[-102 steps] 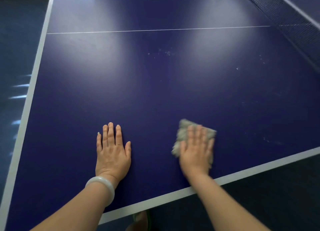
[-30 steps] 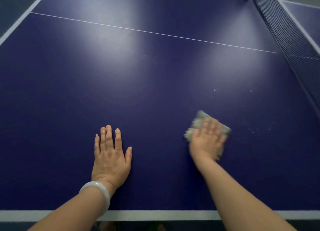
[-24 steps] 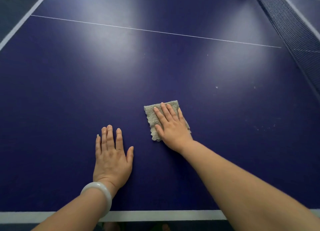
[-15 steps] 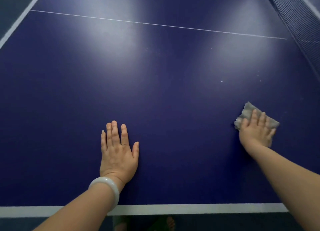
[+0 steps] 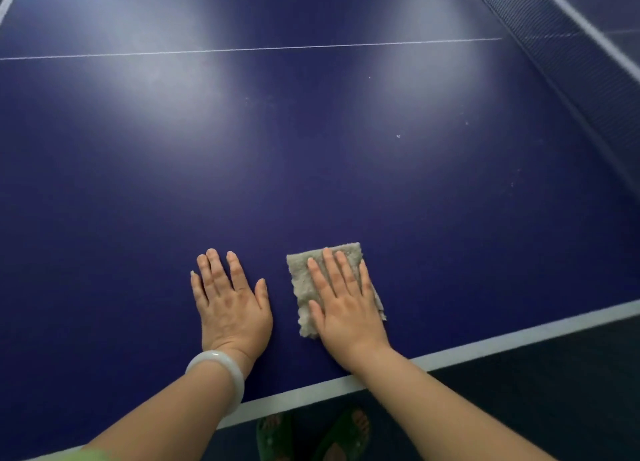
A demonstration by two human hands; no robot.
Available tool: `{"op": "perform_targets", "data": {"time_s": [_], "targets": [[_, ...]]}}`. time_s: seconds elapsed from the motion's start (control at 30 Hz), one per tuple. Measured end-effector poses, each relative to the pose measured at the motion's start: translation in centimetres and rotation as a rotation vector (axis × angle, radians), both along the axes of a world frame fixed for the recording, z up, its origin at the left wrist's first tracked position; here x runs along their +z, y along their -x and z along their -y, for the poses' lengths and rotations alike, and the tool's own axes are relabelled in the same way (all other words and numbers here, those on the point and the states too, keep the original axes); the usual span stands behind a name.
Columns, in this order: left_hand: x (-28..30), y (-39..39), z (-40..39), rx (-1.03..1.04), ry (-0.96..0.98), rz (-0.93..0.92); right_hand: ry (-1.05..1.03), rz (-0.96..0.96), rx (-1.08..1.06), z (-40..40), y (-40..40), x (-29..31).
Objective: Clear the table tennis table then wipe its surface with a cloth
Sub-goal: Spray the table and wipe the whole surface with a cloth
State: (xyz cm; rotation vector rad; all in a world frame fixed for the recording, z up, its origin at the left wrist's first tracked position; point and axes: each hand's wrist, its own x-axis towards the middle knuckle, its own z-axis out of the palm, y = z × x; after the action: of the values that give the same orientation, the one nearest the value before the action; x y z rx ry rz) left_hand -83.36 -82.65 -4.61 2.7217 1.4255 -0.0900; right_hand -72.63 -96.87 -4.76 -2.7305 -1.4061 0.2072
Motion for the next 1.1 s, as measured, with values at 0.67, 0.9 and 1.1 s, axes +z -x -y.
{"op": "perform_targets", "data": {"time_s": [0.67,0.9,1.1], "targets": [[0.2,0.2,-0.1,-0.003,0.068,0.097,0.034,0.07,-0.237,14.2,-3.0,0.0],[1.6,-3.6,2.3,-0.069,0.146,0.249,0.047,0.061,-0.357,17.6,-8.0,-0.3],[3.2,-14.7,12.6,-0.177,0.247,0.293,0.02,0.027,-0.222,19.0,-8.9,0.0]]}}
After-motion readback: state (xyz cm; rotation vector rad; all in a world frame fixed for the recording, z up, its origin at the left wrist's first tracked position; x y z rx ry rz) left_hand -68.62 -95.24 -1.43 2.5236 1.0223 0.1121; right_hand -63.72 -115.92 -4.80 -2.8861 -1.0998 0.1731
